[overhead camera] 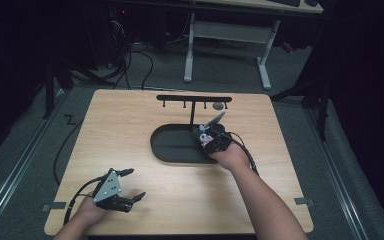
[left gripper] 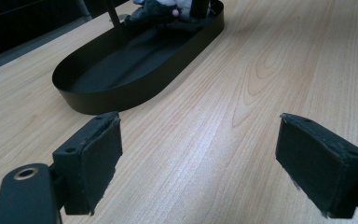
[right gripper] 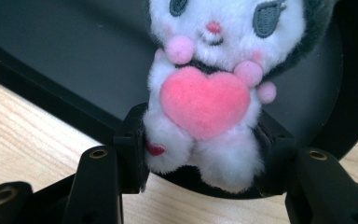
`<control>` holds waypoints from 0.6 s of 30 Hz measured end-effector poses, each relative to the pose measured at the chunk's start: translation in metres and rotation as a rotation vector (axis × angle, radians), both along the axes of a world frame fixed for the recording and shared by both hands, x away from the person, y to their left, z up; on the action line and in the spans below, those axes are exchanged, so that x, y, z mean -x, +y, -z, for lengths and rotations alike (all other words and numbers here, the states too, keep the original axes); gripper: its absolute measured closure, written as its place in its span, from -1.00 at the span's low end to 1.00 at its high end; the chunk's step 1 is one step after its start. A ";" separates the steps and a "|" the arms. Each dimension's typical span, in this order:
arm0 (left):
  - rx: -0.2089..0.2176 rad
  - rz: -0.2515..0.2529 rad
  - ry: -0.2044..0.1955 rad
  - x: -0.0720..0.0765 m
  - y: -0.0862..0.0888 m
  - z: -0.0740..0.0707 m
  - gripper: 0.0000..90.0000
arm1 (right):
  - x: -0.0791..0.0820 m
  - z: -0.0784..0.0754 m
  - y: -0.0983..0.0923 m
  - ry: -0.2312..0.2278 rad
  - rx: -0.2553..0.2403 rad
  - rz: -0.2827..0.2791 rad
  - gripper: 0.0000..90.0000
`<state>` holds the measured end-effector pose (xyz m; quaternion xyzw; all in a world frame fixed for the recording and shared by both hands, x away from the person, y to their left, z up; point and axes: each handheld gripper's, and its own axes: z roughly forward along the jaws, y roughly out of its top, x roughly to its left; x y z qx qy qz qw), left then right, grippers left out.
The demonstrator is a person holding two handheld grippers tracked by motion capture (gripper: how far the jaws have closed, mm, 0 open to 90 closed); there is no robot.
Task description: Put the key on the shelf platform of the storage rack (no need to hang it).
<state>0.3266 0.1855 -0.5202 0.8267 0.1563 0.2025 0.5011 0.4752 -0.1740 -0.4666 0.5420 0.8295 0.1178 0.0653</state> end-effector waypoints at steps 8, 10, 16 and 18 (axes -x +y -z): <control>-0.001 0.000 -0.001 0.000 0.000 0.000 -0.66 | -0.006 0.003 0.001 -0.004 -0.008 -0.016 0.05; -0.001 0.000 -0.001 0.000 0.000 0.000 -0.66 | -0.005 0.004 0.002 -0.004 -0.011 -0.011 0.05; 0.001 -0.001 -0.001 0.000 0.000 0.000 -0.66 | -0.003 0.005 0.006 0.004 -0.009 -0.025 0.05; 0.001 -0.001 -0.001 0.000 0.000 0.000 -0.66 | -0.003 0.005 0.006 0.004 -0.010 -0.027 0.05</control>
